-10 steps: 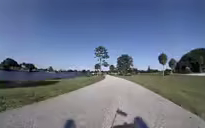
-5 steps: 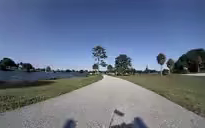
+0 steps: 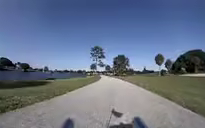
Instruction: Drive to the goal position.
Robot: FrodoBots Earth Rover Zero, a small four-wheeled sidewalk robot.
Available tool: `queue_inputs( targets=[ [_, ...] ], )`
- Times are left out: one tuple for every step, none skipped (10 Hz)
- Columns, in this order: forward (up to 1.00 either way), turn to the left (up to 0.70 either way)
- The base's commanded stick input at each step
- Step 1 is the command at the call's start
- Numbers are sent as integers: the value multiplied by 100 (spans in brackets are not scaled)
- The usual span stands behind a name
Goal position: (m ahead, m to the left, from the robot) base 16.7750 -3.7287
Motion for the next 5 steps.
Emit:
queue_inputs(
  targets=[
    [70, 0],
    [70, 0],
    [70, 0],
    [70, 0],
    [70, 0]
  ],
)
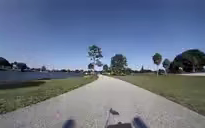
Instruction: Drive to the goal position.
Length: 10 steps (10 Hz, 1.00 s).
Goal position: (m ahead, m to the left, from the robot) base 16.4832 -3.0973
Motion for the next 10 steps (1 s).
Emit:
queue_inputs(
  targets=[
    [70, 0],
    [70, 0],
    [70, 0],
    [70, 0],
    [70, 0],
    [70, 0],
    [70, 0],
    [70, 0],
    [70, 0],
    [70, 0]
  ],
)
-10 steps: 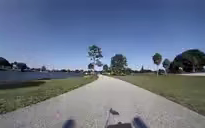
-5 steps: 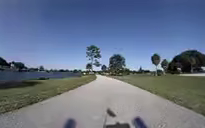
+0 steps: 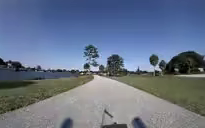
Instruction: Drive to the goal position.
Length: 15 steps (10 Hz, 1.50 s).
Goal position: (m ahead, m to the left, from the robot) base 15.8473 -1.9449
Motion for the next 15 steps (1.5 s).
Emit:
queue_inputs(
  targets=[
    [70, 0],
    [70, 0],
    [70, 0],
    [70, 0],
    [70, 0],
    [70, 0],
    [70, 0],
    [70, 20],
    [70, 35],
    [70, 35],
    [70, 35],
    [70, 35],
    [70, 21],
    [70, 6],
    [70, 0]
  ],
)
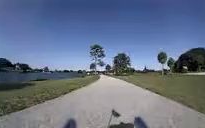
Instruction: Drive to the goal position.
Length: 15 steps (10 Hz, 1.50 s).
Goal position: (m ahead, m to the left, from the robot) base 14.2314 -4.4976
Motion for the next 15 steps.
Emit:
queue_inputs(
  targets=[
    [70, 0],
    [70, 0],
    [77, 0],
    [85, 0],
    [85, 0],
    [85, 0],
    [85, 0],
    [85, 0],
    [85, 0],
    [85, 0],
    [85, 0],
    [85, 0],
    [85, 0],
    [85, 0],
    [85, 0]
  ],
)
